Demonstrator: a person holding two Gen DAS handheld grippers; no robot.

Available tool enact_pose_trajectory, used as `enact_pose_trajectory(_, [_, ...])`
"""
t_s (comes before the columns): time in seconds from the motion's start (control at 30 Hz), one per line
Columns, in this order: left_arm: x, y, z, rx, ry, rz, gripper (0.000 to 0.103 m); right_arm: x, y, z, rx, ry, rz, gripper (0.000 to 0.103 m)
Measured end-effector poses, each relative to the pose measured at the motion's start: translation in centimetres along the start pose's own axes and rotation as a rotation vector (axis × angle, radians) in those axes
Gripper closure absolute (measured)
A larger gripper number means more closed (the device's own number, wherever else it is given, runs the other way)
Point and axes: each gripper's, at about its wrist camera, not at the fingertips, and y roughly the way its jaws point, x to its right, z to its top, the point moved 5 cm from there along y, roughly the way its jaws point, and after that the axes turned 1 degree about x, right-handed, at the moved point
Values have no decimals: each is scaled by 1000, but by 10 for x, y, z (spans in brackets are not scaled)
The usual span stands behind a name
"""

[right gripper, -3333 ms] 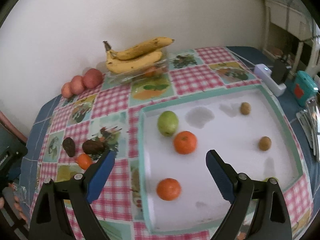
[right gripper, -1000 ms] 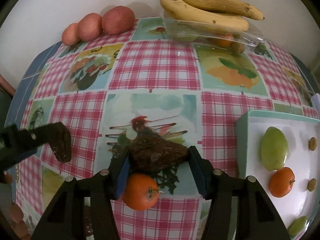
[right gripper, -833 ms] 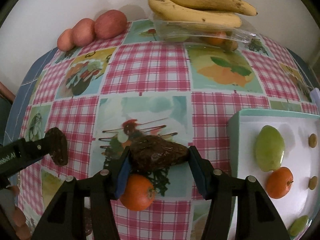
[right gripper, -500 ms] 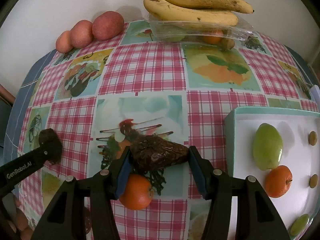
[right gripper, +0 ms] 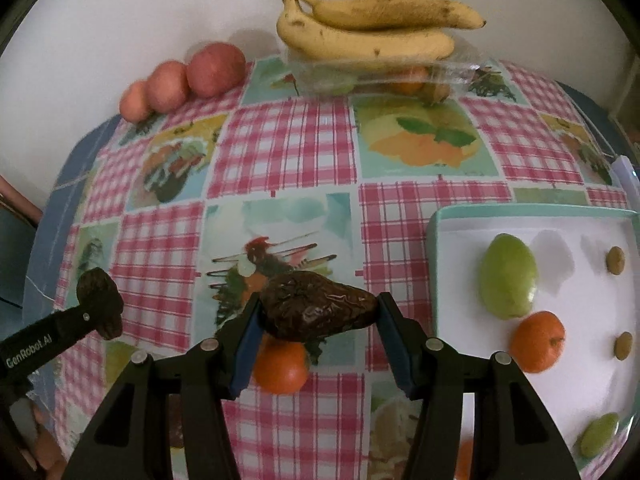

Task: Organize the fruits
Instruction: 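Carry both avocados over the white tray and open both tools to release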

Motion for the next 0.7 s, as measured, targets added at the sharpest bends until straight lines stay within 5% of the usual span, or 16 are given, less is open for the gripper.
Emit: enact_pose_trajectory(0.7, [57, -44, -54, 71, 110, -34, 68, 63, -107, -35, 122, 96, -11, 46])
